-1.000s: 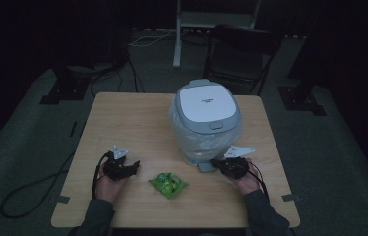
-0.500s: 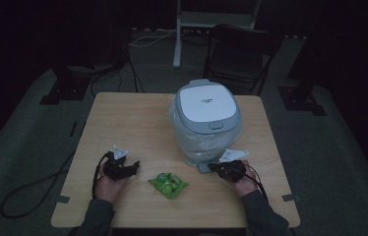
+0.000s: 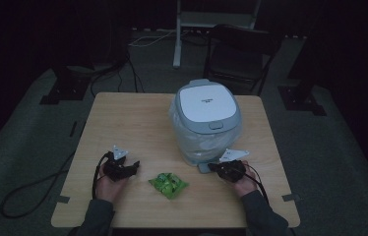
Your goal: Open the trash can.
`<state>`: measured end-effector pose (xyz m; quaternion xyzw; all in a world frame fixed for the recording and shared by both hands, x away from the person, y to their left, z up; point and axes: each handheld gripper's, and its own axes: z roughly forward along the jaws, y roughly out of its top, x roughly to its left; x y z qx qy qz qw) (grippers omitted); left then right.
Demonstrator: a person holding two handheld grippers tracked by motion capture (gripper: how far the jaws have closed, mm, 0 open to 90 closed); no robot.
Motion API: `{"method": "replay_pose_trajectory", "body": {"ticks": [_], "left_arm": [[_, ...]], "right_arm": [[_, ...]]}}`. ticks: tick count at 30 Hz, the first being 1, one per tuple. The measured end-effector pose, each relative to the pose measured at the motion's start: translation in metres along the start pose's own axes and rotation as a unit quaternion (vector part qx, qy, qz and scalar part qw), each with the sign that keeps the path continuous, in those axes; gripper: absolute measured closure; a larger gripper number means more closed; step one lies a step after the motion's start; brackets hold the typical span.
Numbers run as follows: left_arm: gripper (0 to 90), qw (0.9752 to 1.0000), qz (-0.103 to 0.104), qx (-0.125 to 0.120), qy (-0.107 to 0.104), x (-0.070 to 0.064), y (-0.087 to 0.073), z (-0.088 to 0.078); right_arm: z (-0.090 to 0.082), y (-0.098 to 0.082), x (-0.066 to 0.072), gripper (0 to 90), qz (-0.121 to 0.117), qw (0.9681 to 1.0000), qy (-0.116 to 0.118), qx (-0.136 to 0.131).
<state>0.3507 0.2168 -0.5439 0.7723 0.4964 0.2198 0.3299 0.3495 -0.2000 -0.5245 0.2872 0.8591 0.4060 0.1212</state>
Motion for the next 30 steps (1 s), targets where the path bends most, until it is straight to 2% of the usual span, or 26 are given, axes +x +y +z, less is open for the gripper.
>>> {"method": "replay_pose_trajectory", "body": {"ticks": [23, 30], "left_arm": [[33.8, 1.0, -0.002, 0.002, 0.001, -0.0005, 0.0002, -0.0003], [33.8, 1.0, -0.002, 0.002, 0.001, -0.0005, 0.0002, -0.0003]], "right_arm": [[0.0022, -0.0004, -0.0007, 90.0, 0.004, 1.0, 0.004, 0.008], [0.0038, -0.0008, -0.0002, 90.0, -0.002, 0.9999, 0.001, 0.012]]}}
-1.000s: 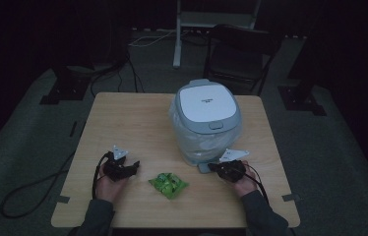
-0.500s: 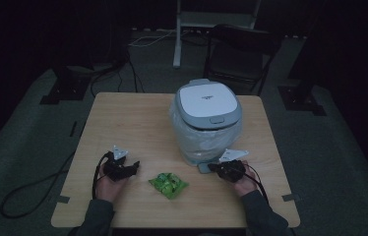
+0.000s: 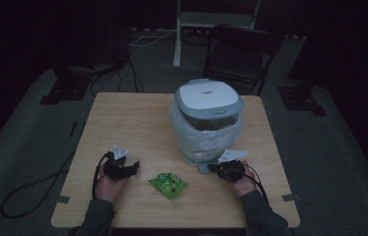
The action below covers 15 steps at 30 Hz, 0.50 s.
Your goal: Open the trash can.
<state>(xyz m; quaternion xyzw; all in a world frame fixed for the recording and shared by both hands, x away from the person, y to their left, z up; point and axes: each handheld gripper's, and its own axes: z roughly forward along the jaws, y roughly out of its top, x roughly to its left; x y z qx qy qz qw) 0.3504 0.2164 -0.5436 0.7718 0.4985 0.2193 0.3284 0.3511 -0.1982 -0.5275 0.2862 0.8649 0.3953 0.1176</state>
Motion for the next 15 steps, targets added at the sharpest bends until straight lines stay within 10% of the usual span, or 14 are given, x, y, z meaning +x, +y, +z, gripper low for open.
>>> {"method": "replay_pose_trajectory", "body": {"ticks": [15], "left_arm": [[33.9, 1.0, -0.001, 0.001, 0.001, -0.0004, -0.0001, -0.0003]], "right_arm": [[0.005, -0.001, 0.001, 90.0, -0.003, 0.9999, -0.005, 0.016]]}}
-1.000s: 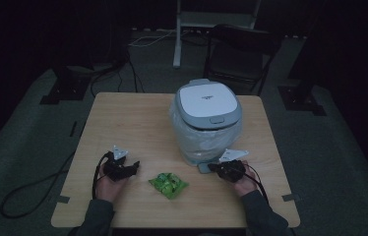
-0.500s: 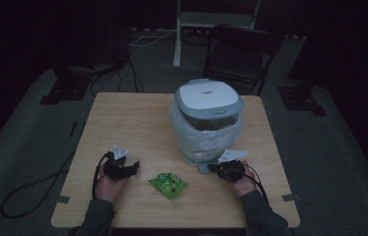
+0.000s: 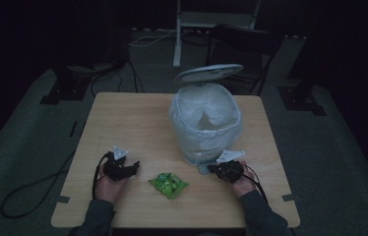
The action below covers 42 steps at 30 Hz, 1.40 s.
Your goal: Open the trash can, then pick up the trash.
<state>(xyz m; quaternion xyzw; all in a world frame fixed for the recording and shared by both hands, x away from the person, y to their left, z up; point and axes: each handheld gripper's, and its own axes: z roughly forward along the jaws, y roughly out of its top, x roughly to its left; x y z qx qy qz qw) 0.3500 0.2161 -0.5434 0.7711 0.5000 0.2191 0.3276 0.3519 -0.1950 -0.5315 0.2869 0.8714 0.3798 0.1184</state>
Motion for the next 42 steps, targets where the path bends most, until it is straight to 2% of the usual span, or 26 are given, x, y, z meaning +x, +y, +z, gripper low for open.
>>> {"method": "replay_pose_trajectory", "body": {"ticks": [13, 22, 23, 24, 30, 34, 39, 40, 41, 42], "left_arm": [[33.8, 1.0, 0.0, -0.001, 0.0, 0.0, 0.0, 0.0], [30.3, 0.9999, 0.008, 0.009, -0.007, -0.004, -0.002, -0.003], [30.3, 0.9998, 0.01, 0.016, -0.007, -0.005, -0.001, -0.005], [31.2, 0.9998, 0.007, 0.019, -0.007, -0.006, -0.001, -0.006], [54.6, 0.9996, -0.004, 0.029, -0.001, -0.007, -0.002, -0.015], [56.7, 0.9993, -0.016, 0.006, -0.033, -0.015, -0.004, -0.03], [55.0, 0.9976, -0.01, -0.018, -0.066, -0.031, -0.008, -0.048], [54.7, 0.9976, -0.01, -0.018, -0.066, -0.031, -0.008, -0.048], [54.3, 0.9963, -0.011, -0.023, -0.083, -0.034, -0.008, -0.051], [54.3, 0.9957, -0.009, -0.024, -0.089, -0.036, -0.007, -0.053]], "right_arm": [[0.0, 0.0, 0.0, 90.0, 0.001, 1.0, 0.001, 0.0], [0.0, 0.0, -0.002, 90.0, 0.004, 1.0, 0.006, -0.001], [0.0, -0.001, -0.002, 90.0, 0.004, 1.0, 0.006, -0.002], [0.0, -0.001, -0.002, 90.0, 0.004, 1.0, 0.006, -0.002], [0.0, -0.001, -0.002, 90.0, 0.004, 1.0, 0.006, -0.003], [0.0, -0.001, -0.002, 90.0, 0.005, 1.0, 0.007, -0.003], [0.0, -0.001, -0.003, 90.0, 0.007, 0.9999, 0.01, -0.004], [0.0, -0.001, -0.003, 90.0, 0.007, 0.9999, 0.01, -0.004], [0.0, -0.001, -0.003, 90.0, 0.007, 0.9999, 0.01, -0.004], [0.0, -0.001, -0.003, 90.0, 0.007, 0.9999, 0.01, -0.004]]}}
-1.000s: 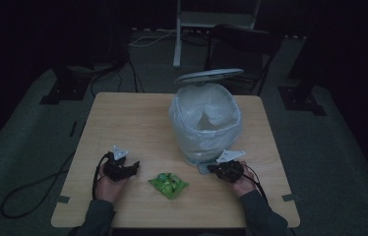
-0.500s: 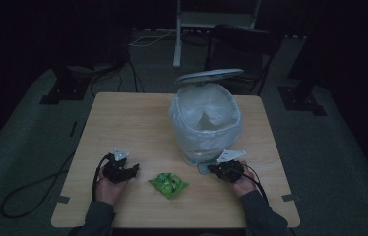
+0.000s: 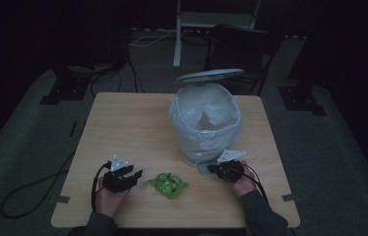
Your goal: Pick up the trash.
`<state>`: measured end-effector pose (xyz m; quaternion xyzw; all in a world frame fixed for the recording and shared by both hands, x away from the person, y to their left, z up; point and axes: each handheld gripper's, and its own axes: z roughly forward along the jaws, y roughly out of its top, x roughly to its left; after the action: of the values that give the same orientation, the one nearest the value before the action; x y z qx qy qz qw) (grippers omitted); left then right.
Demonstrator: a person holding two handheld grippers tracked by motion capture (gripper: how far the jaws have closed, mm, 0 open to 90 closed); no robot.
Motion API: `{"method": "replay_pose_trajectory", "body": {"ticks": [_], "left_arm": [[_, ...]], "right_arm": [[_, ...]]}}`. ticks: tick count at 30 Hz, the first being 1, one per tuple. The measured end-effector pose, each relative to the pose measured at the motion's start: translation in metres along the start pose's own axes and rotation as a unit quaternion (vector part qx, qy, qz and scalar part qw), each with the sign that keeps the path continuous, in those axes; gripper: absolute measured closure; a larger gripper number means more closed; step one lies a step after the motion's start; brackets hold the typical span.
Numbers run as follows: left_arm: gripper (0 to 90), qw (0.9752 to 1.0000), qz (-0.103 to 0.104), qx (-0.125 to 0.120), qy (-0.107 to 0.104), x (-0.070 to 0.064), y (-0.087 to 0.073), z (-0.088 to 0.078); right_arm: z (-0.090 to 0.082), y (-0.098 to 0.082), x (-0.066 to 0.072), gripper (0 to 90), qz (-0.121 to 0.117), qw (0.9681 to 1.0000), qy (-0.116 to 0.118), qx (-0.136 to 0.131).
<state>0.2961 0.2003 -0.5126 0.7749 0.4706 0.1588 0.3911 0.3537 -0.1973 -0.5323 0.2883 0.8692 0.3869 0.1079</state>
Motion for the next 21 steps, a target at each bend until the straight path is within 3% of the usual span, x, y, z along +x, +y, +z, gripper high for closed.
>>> {"method": "replay_pose_trajectory", "body": {"ticks": [5, 10, 14, 21], "left_arm": [[52.9, 0.9983, 0.013, -0.025, -0.051, -0.013, 0.008, -0.01], [52.0, 0.9958, 0.024, -0.033, -0.082, -0.026, 0.012, -0.015], [51.3, 0.9955, 0.034, -0.023, -0.085, -0.034, 0.01, -0.013], [52.9, 0.9953, 0.049, 0.024, -0.081, -0.043, 0.0, 0.006]], "right_arm": [[0.0, 0.0, 0.0, 90.0, 0.001, 1.0, 0.002, 0.0], [0.0, 0.0, 0.0, 90.0, 0.0, 1.0, 0.001, 0.0], [0.0, 0.0, 0.0, 90.0, 0.0, 1.0, 0.001, 0.0], [0.0, 0.0, 0.0, 90.0, -0.001, 1.0, 0.002, 0.0]]}}
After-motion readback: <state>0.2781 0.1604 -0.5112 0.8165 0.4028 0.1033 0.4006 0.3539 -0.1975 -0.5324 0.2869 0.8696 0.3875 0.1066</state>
